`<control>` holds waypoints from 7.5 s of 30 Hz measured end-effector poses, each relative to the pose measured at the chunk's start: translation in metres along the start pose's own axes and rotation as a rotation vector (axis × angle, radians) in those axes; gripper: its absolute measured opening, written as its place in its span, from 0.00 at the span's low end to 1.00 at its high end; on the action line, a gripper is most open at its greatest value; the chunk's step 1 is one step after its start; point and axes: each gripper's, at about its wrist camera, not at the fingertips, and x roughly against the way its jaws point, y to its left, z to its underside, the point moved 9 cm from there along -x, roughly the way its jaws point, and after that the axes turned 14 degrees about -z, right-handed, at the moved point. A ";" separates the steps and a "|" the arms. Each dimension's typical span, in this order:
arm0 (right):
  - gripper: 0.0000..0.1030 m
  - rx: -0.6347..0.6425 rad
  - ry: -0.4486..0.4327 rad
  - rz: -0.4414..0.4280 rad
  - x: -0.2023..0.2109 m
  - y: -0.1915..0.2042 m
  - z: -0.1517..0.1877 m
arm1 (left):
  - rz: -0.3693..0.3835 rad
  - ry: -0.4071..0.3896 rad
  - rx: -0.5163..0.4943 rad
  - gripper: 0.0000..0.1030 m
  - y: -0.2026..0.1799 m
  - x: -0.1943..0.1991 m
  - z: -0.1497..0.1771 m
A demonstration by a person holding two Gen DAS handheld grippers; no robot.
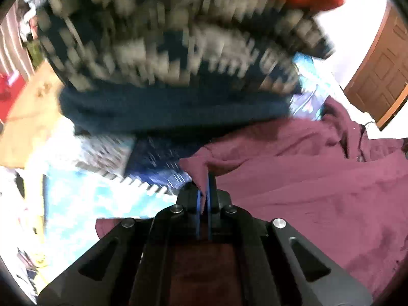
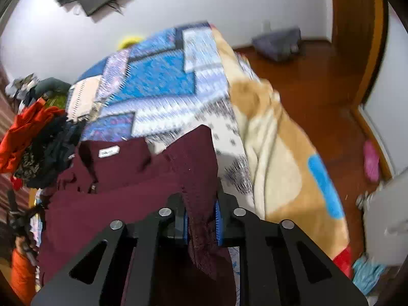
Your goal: Fold large clothes
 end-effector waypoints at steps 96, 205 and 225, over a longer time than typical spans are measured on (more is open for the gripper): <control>0.09 -0.117 0.162 -0.009 -0.090 -0.003 -0.010 | 0.082 0.167 0.253 0.12 0.057 -0.017 0.014; 0.73 0.181 0.186 -0.306 -0.018 0.157 0.074 | 0.165 -0.324 0.122 0.24 -0.184 0.231 -0.042; 0.73 0.036 -0.048 0.000 0.127 0.002 0.038 | 0.293 -0.146 -0.540 0.81 -0.391 0.211 0.056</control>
